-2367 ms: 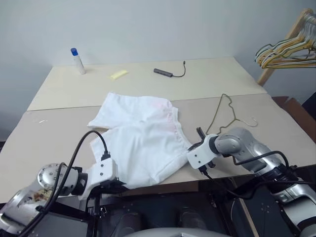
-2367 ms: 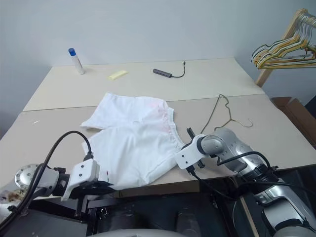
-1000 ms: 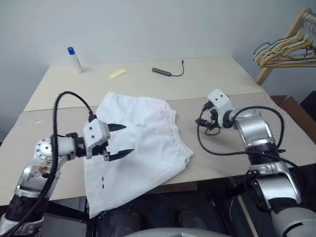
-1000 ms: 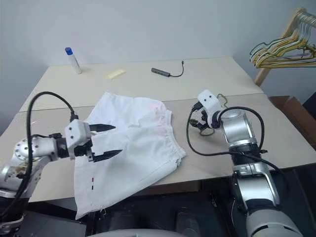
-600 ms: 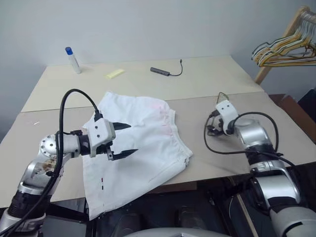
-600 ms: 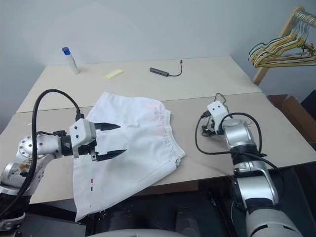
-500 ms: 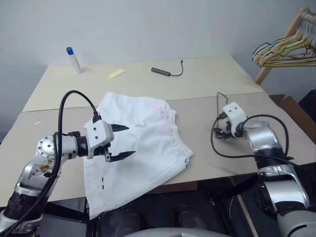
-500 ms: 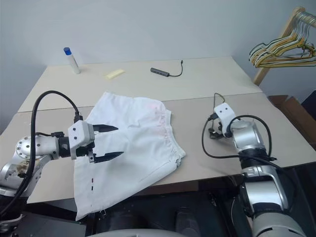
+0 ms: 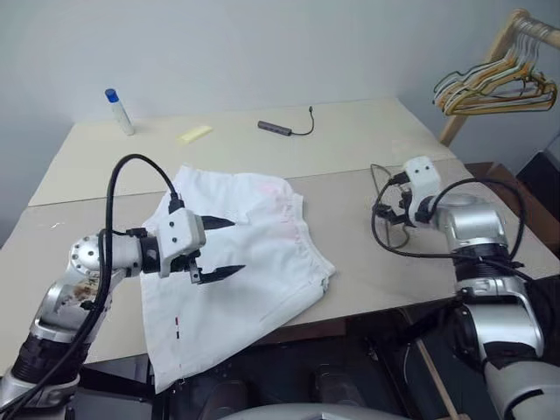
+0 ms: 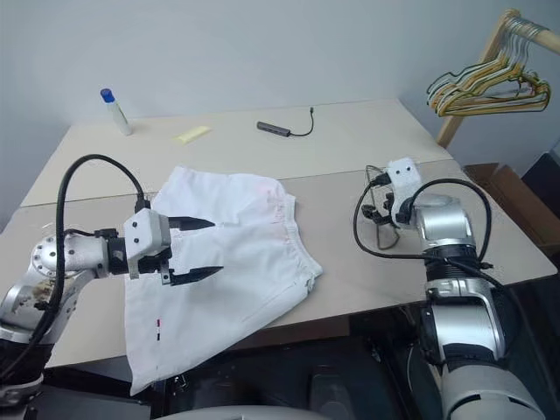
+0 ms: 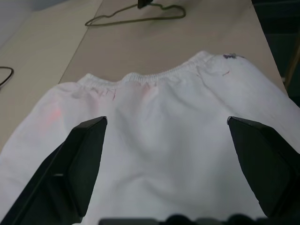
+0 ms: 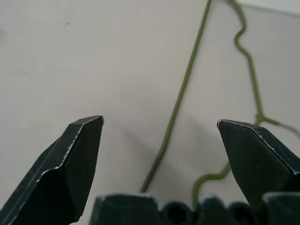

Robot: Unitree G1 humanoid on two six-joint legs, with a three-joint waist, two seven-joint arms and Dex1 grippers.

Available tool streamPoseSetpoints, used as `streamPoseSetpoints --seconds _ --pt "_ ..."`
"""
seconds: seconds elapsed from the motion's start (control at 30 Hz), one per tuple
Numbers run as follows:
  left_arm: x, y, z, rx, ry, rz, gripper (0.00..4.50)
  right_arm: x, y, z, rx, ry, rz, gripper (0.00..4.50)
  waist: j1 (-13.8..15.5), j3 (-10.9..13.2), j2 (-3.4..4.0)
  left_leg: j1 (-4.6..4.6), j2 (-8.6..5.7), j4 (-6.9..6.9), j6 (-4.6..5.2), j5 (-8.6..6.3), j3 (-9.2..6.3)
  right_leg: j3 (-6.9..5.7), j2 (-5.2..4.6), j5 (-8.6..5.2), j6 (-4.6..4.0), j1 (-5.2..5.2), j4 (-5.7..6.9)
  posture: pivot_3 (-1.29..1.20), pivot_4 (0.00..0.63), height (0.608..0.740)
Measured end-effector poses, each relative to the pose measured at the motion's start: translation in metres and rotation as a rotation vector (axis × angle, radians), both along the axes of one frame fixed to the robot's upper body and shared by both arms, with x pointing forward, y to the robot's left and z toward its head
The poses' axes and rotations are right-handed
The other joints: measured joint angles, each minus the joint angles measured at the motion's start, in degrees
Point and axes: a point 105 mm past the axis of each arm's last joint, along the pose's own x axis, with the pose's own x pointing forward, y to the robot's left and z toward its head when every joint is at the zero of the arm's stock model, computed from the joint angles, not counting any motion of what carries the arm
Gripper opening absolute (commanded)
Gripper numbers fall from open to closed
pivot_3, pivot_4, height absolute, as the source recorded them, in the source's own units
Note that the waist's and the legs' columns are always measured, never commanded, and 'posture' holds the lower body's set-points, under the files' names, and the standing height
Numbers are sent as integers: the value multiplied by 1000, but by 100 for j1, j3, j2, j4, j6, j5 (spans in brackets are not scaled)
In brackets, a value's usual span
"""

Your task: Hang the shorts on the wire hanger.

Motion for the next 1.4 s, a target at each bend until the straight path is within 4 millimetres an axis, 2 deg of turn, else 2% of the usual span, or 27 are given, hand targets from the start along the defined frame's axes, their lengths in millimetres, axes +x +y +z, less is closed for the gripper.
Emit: streamPoseSetpoints --seconds 0.1,0.23,0.33,0.53,0.7,0.77,1.0,1.07,1.13,1.2,1.3,1.4 --pt "-5 -9 7 -54 3 -34 4475 3 -2 -18 17 41 -59 4500 -4 1 1 -4 0 -1 0 0 2 3 1 0 0 -4 -2 38 0 740" --pt "-5 -9 7 -57 3 -34 4475 3 -4 -28 46 82 -77 4500 -6 1 2 -1 1 -1 0 0 2 2 2 0 0 -2 -2 36 0 740" --pt "-5 -9 6 -51 7 -30 4500 2 -2 -31 46 103 -60 3999 -9 1 2 3 1 -1 0 0 -2 4 2 0 0 1 1 35 0 740" --pt "-4 -10 0 -15 13 -29 4500 1 -2 -35 28 131 -64 2213 -3 -3 -4 23 2 0 -1 0 -7 3 3 0 0 20 4 38 0 740" --pt "-3 -7 -1 13 3 -15 4500 2 -8 -37 -3 133 -89 550 0 -13 -15 24 3 -1 0 0 -8 4 2 0 0 20 4 45 0 740" --pt "-1 -6 -3 27 -4 -1 4500 2 -9 -36 -13 128 -96 32 -3 -14 -17 24 4 -1 0 0 -9 4 3 0 0 20 4 44 0 740" --pt "2 -6 -6 11 21 36 4500 6 -9 -34 -46 92 -112 32 -7 -16 -19 23 4 -1 -1 1 -9 7 2 0 0 18 5 30 0 740" --pt "3 -8 -5 -45 43 54 4500 6 -7 -31 -47 78 -104 32 -6 -14 -15 13 5 -2 -1 1 -11 9 2 1 0 6 6 29 0 740" --pt "8 -11 0 -180 83 102 4500 7 1 -23 -36 33 -60 32 -4 -7 -5 -2 4 -1 -1 0 -16 10 0 1 2 -8 8 30 0 740" --pt "13 -15 8 -361 161 145 4500 8 14 -4 -37 -50 12 32 -2 -4 0 -15 5 1 0 0 -29 7 -1 1 4 -15 11 32 0 740" --pt "23 -17 24 -583 290 181 4500 5 42 34 -39 -215 138 32 -2 -4 0 -27 4 3 0 1 -49 -5 1 2 5 -18 8 30 0 740" --pt "36 -18 38 -781 392 227 4500 -8 76 65 -39 -374 292 32 18 -4 0 -26 -3 5 -1 0 -62 -14 -2 2 6 -9 5 28 0 740"
